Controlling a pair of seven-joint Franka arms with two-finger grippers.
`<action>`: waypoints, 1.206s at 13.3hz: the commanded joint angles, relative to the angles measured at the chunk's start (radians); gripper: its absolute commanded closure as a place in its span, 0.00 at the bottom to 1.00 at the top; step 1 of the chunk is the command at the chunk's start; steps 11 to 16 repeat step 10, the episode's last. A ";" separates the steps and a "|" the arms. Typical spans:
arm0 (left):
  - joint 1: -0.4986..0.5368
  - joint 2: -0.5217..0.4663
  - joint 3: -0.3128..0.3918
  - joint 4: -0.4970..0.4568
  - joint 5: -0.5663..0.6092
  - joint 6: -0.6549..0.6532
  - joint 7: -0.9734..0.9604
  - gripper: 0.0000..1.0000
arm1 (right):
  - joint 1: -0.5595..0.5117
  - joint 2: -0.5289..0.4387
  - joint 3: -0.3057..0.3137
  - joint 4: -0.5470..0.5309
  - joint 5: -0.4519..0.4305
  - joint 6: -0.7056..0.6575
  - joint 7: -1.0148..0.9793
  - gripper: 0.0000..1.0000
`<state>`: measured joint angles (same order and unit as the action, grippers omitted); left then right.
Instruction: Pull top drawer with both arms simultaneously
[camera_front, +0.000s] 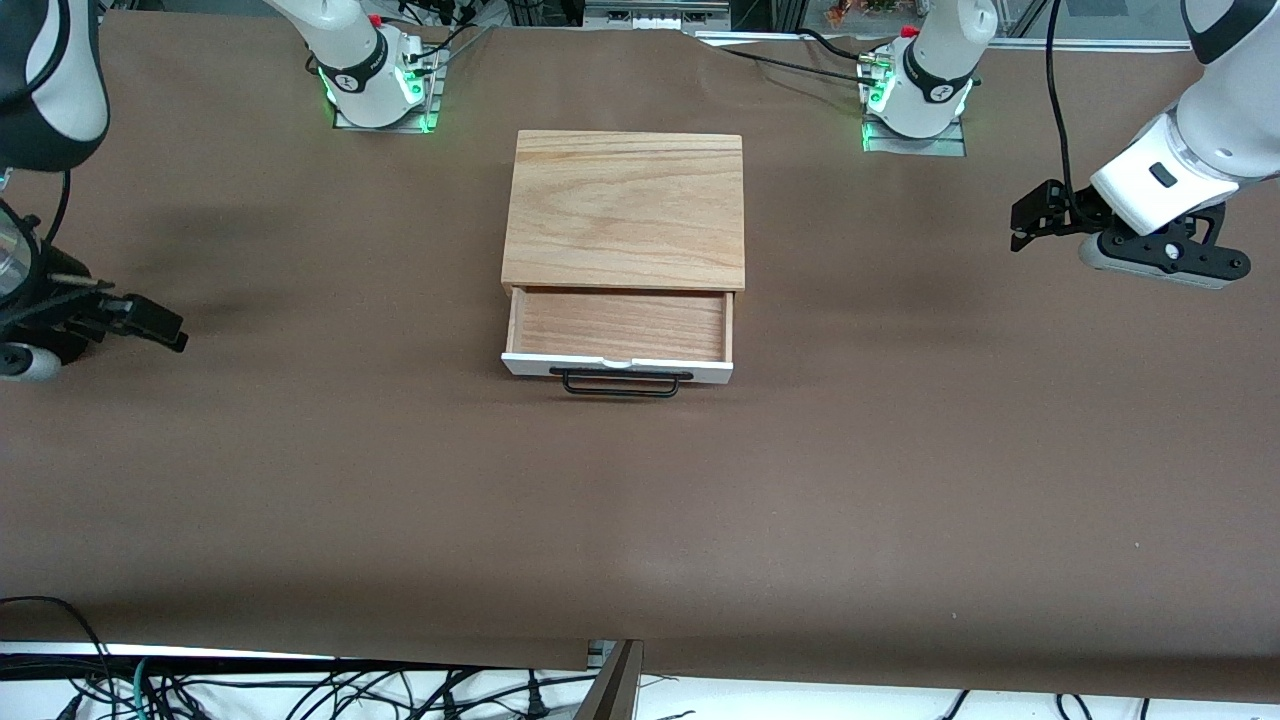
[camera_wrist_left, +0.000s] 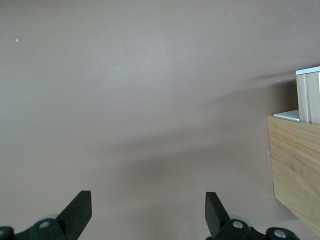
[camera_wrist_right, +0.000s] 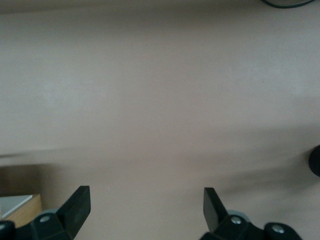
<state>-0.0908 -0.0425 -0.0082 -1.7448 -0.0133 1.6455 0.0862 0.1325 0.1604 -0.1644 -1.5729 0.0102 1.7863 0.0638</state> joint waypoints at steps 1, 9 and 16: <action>0.006 -0.014 -0.012 -0.012 0.026 0.008 -0.010 0.00 | -0.050 -0.071 0.060 -0.073 -0.024 -0.024 0.007 0.00; -0.003 -0.013 -0.019 -0.007 0.062 0.002 -0.013 0.00 | -0.048 -0.036 0.071 -0.032 -0.019 -0.057 -0.001 0.00; -0.003 -0.011 -0.018 -0.007 0.062 0.002 -0.013 0.00 | -0.048 -0.035 0.069 -0.032 -0.015 -0.057 -0.002 0.00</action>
